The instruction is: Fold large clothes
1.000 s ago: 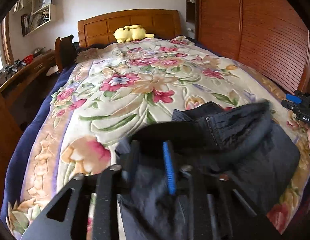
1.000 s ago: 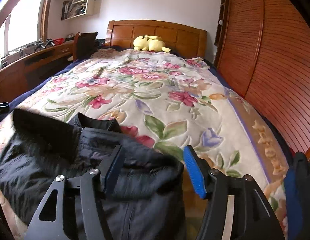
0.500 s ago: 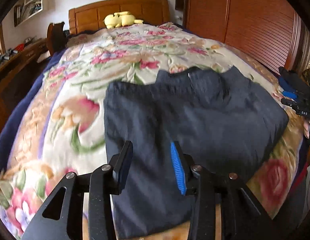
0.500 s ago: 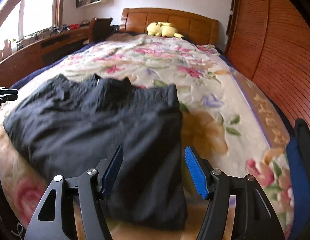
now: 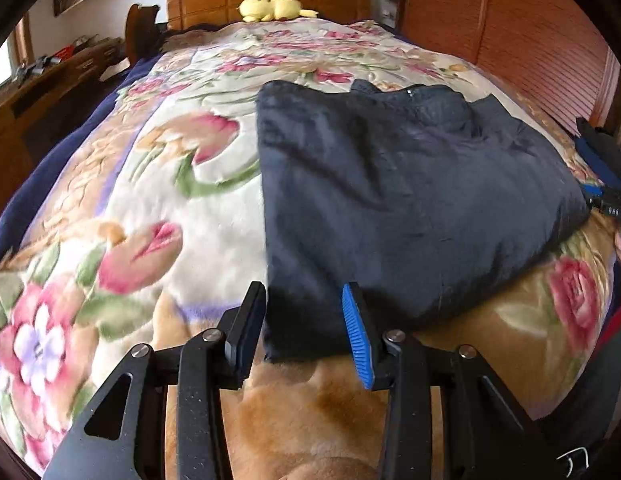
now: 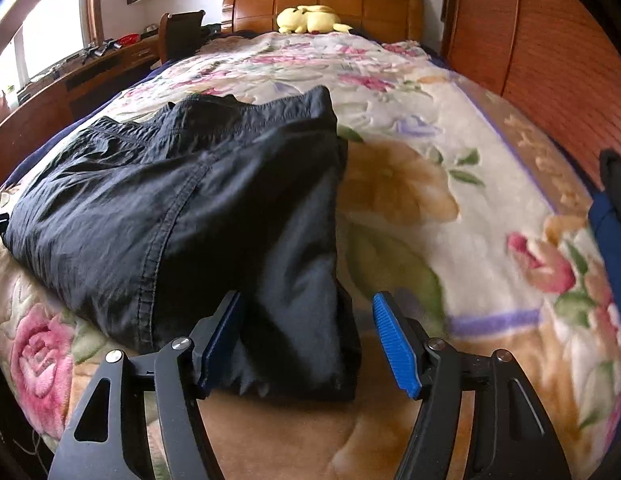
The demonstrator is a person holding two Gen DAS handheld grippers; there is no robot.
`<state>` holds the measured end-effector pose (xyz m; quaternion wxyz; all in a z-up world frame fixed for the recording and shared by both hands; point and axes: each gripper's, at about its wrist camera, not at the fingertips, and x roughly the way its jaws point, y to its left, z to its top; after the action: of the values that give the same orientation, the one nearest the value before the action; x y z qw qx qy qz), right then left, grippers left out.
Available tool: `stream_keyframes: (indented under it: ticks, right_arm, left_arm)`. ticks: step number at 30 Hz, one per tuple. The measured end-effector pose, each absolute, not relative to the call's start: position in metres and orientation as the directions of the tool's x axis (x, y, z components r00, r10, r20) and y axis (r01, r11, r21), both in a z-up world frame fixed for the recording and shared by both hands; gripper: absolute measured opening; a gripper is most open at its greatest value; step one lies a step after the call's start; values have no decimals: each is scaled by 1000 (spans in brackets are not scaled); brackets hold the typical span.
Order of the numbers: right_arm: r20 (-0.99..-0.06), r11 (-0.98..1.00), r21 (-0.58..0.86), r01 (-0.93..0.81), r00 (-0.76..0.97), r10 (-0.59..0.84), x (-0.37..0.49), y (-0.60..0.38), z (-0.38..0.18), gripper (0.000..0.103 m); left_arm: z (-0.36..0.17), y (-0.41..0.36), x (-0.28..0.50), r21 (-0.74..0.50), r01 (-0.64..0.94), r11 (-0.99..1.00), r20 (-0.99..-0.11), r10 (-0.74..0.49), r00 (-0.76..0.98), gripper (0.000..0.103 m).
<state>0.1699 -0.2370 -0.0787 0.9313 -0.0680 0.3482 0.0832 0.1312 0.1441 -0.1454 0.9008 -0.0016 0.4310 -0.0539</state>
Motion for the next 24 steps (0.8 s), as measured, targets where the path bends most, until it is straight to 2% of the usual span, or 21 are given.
stream_keyframes:
  ticks: [9, 10, 11, 12, 13, 14, 15, 18, 24]
  right_arm:
    - [-709, 975, 20, -223, 684, 172, 188, -246, -93, 68]
    - [-711, 972, 33, -232, 678, 186, 190, -247, -93, 64]
    - [-713, 967, 52, -250, 669, 211, 191, -247, -93, 52]
    - [-711, 960, 67, -271, 662, 237, 189, -246, -94, 40]
    - [-712, 957, 67, -283, 658, 245, 189, -245, -94, 33]
    - [-716, 953, 64, -298, 652, 251, 188, -242, -94, 20]
    - [-716, 950, 49, -310, 652, 249, 186, -239, -93, 12]
    - [-695, 949, 10, -317, 679, 234, 180, -236, -86, 7]
    - [-635, 947, -8, -322, 733, 244, 151, -247, -66, 6]
  left_arm:
    - [-164, 146, 141, -89, 59, 994, -800, -107, 590, 41]
    - [-165, 144, 141, -82, 65, 994, -800, -105, 590, 38]
    - [-164, 142, 140, -80, 78, 994, -795, -111, 596, 31]
    - [-162, 140, 139, -89, 95, 992, -790, -128, 599, 20]
    - [-160, 139, 138, -90, 105, 990, -789, -135, 599, 13]
    - [-158, 137, 138, -78, 109, 991, -789, -128, 601, 11]
    - [-155, 135, 136, -59, 115, 992, -785, -117, 608, 8]
    - [-138, 134, 127, -35, 105, 994, -755, -95, 649, 7]
    - [-109, 135, 98, -66, 120, 991, -702, -132, 700, 5]
